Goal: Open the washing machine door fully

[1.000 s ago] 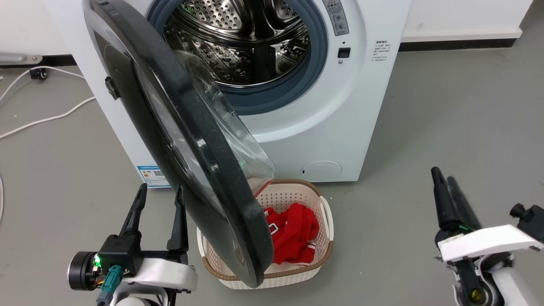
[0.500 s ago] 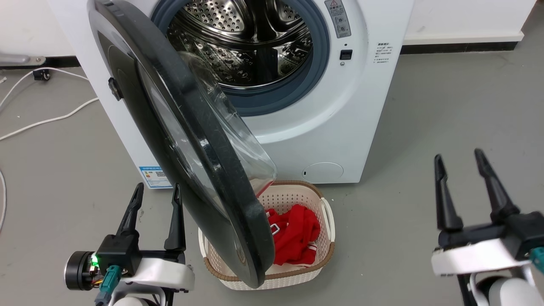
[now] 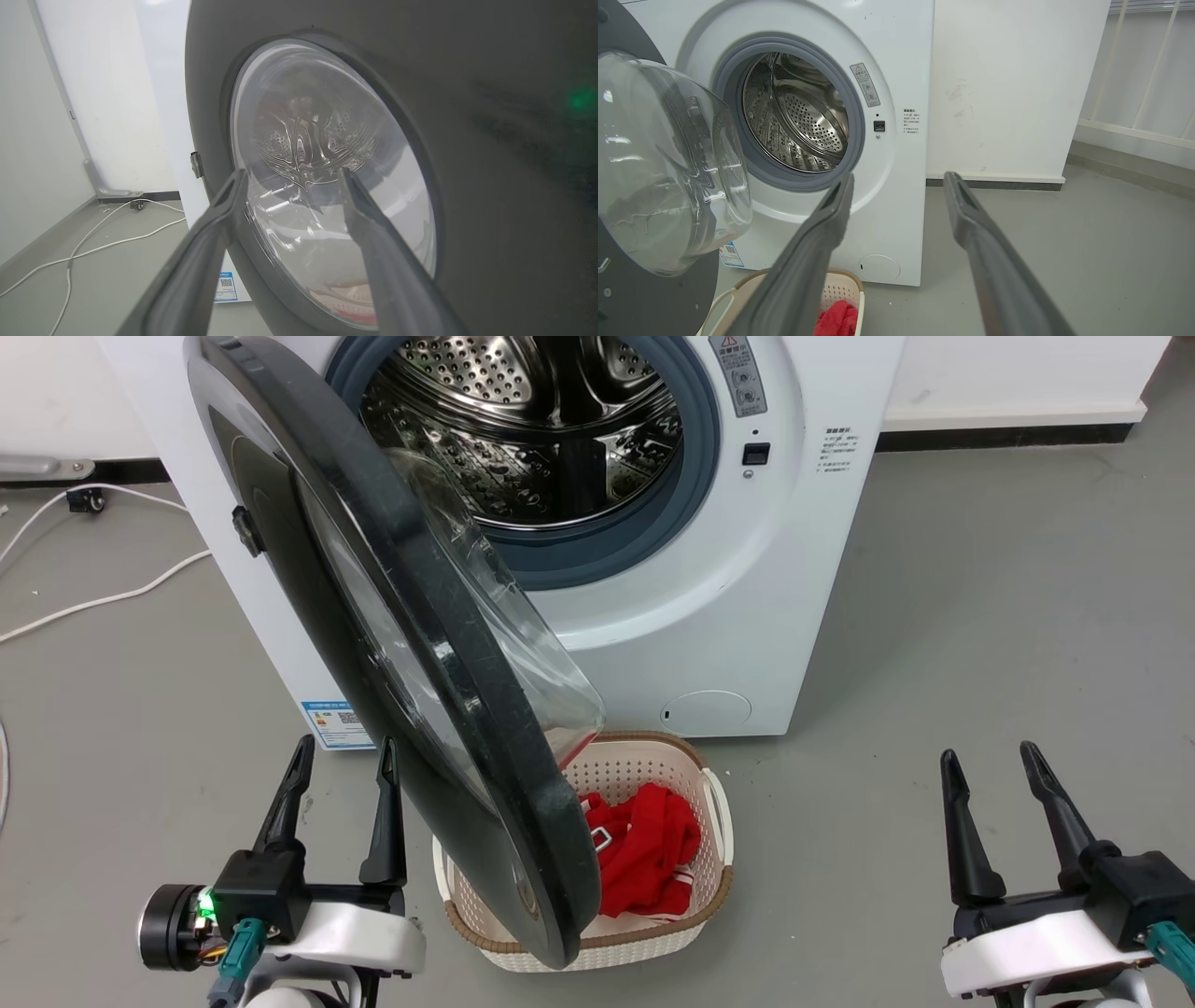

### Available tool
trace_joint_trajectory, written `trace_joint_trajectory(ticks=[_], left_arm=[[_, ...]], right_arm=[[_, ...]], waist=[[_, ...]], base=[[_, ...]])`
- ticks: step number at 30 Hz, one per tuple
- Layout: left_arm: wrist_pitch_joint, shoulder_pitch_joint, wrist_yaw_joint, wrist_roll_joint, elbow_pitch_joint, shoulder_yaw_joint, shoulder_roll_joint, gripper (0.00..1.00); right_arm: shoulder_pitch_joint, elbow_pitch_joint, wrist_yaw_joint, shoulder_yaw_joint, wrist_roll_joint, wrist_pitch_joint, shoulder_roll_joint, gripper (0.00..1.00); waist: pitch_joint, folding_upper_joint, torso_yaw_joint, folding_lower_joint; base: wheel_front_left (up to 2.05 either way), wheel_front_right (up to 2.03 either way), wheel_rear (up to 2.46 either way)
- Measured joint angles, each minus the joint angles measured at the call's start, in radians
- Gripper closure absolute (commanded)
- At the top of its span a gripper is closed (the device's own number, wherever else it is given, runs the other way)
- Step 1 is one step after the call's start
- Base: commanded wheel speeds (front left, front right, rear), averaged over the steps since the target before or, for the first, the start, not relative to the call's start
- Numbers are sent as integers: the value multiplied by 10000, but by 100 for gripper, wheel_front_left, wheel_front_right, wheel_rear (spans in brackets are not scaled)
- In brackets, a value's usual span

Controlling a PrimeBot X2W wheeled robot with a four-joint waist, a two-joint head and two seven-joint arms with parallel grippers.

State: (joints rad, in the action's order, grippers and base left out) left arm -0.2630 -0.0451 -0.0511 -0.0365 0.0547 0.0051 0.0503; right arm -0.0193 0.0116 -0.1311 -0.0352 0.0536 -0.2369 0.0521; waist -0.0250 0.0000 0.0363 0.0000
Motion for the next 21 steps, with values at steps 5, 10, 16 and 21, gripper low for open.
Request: trace_joint_trajectory(ticks=[5, 10, 16, 21], left_arm=[[0, 0, -27, 58, 0, 19, 2, 0], [0, 0, -79, 58, -27, 21, 2, 100], [0, -1, -105, 58, -186, 48, 0, 100], [-2, -259, -50, 67, -1066, 209, 8, 100]], right_arm=[[49, 102, 0, 29, 94, -44, 0, 0], [52, 190, 0, 90, 184, -88, -2, 0], [52, 221, 0, 82, 318, -96, -2, 0], [51, 263, 0, 50, 401, -100, -2, 0]], waist=[[3, 0, 11, 0], [6, 0, 10, 0], [5, 0, -5, 0], [3, 0, -44, 0]], base=[[0, 0, 0], [0, 0, 0], [0, 0, 0], [0, 0, 0]])
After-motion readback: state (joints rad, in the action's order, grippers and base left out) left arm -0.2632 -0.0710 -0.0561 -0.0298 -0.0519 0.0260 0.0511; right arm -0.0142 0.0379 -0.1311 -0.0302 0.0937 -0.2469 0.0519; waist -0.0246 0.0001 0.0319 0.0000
